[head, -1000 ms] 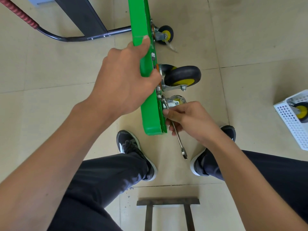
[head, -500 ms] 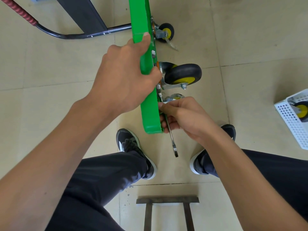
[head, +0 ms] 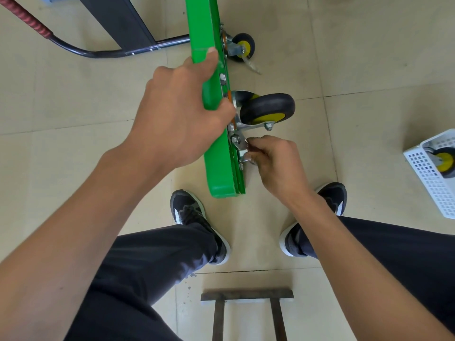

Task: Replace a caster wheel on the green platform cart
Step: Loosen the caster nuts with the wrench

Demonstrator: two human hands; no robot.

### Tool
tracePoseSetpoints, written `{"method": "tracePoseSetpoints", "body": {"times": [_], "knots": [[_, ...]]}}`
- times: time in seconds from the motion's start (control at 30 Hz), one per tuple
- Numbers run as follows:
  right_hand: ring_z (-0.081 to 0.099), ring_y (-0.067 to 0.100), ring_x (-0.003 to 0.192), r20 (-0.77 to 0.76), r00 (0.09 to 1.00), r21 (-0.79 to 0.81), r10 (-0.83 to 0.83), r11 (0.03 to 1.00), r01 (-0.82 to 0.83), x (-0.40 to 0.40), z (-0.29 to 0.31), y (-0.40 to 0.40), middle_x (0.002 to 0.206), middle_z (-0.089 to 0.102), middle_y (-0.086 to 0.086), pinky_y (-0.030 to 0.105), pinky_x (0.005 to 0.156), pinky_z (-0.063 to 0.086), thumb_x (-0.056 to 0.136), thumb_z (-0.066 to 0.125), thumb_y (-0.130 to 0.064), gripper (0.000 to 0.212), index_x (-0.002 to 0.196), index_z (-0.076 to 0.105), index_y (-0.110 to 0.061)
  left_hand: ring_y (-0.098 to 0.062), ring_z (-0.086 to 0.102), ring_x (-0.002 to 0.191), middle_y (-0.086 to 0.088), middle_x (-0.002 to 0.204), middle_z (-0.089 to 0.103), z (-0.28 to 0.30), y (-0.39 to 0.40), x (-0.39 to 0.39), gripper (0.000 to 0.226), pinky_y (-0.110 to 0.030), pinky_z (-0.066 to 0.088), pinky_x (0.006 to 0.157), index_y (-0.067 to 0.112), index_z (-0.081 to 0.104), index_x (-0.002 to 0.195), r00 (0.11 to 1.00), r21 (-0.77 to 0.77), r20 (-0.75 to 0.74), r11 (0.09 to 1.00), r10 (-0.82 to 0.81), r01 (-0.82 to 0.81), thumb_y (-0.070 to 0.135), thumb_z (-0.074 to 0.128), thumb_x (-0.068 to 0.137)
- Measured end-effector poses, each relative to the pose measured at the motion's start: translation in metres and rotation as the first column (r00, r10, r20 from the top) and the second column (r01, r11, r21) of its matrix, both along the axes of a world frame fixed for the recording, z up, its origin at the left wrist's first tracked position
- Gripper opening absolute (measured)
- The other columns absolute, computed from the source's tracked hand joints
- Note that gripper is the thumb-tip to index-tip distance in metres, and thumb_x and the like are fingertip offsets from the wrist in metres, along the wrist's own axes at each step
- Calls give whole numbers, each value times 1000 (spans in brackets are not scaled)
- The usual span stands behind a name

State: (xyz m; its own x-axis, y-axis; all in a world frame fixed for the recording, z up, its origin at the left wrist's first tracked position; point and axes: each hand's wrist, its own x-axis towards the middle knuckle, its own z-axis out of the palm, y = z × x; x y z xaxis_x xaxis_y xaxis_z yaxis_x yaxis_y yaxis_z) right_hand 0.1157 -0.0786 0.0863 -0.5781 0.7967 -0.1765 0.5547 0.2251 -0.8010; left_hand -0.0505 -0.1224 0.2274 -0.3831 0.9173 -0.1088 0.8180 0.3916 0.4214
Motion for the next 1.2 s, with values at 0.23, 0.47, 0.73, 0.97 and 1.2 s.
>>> {"method": "tracePoseSetpoints", "body": {"times": [0.23,0.47,0.73,0.97,1.2], "knots": [[61,31,76,-23,1000,-161,3,987,-7,11,4,-8,81,65,19,53,72,53,97,63,-19,21,93,69,0,-30,64,111,-9,138,60,1,0,0,69,-47,50,100,21,36,153,1000,15,9,1000,-5,5,42,51,89],[65,19,60,-75,995,-562,-67,827,13,17,22,-5,81,72,12,35,61,61,99,63,-14,19,97,74,2,-32,63,114,-11,139,59,2,0,1,71,-49,50,100,19,37,153,1000,4,-10,1000,-17,17,44,48,87],[62,18,55,-167,971,-776,-169,630,-24,10,40,-9,71,65,13,29,55,58,97,63,-12,24,96,69,11,-32,63,112,-10,141,58,2,0,0,70,-48,48,101,20,36,153,999,-3,-32,1000,-25,25,44,48,89],[60,18,53,-205,957,-799,-205,600,-43,-1,45,-9,77,61,23,26,52,55,97,64,-16,34,103,65,18,-34,62,115,-9,140,59,2,0,1,69,-48,49,101,20,38,152,999,11,-33,1000,-21,22,43,51,88],[58,18,51,-147,971,-718,-189,696,27,-8,39,-12,75,62,24,28,48,53,99,62,-14,30,98,67,15,-29,65,110,-9,146,54,3,0,2,66,-42,50,100,19,36,153,999,12,-43,1000,-27,27,39,53,93]]}}
